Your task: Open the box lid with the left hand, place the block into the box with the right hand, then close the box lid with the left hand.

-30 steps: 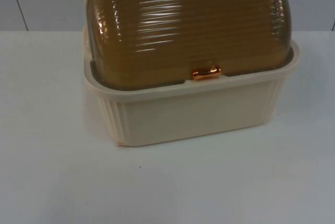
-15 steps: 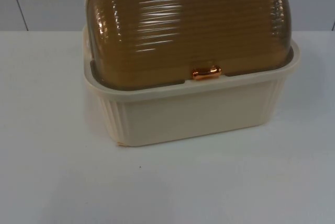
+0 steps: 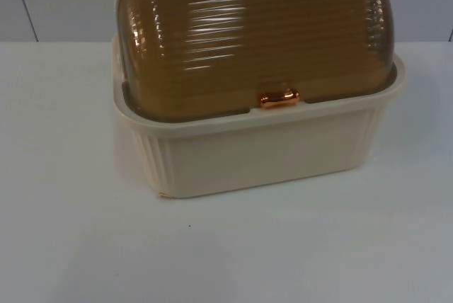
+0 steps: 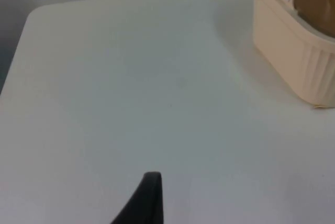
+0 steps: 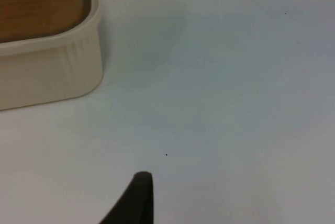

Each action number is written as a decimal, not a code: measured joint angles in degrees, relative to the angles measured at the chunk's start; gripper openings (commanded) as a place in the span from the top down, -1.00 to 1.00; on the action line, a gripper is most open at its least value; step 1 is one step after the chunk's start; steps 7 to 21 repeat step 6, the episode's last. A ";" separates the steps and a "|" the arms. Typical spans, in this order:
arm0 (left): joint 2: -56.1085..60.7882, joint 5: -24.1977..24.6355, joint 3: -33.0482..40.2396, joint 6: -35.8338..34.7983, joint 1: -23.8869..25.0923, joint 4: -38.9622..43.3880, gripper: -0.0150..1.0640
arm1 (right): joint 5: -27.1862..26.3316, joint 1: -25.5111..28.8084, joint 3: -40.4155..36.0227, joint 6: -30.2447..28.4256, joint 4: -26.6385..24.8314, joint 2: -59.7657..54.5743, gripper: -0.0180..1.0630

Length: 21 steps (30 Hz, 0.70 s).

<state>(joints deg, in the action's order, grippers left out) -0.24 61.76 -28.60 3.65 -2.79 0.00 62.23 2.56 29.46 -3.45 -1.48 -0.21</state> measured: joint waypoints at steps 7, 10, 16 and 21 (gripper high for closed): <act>0.00 0.00 0.00 0.00 0.81 0.00 -0.97 | 0.00 -0.50 0.00 0.00 0.00 0.00 -0.97; 0.00 0.00 0.00 0.00 0.81 0.00 -0.97 | 0.00 -0.50 0.00 0.00 0.00 0.00 -0.97; 0.00 0.00 0.00 0.00 0.81 0.00 -0.97 | 0.00 -0.50 0.00 0.00 0.00 0.00 -0.97; 0.00 0.00 0.00 0.00 0.81 0.00 -0.97 | 0.00 -0.50 0.00 0.00 0.00 0.00 -0.97</act>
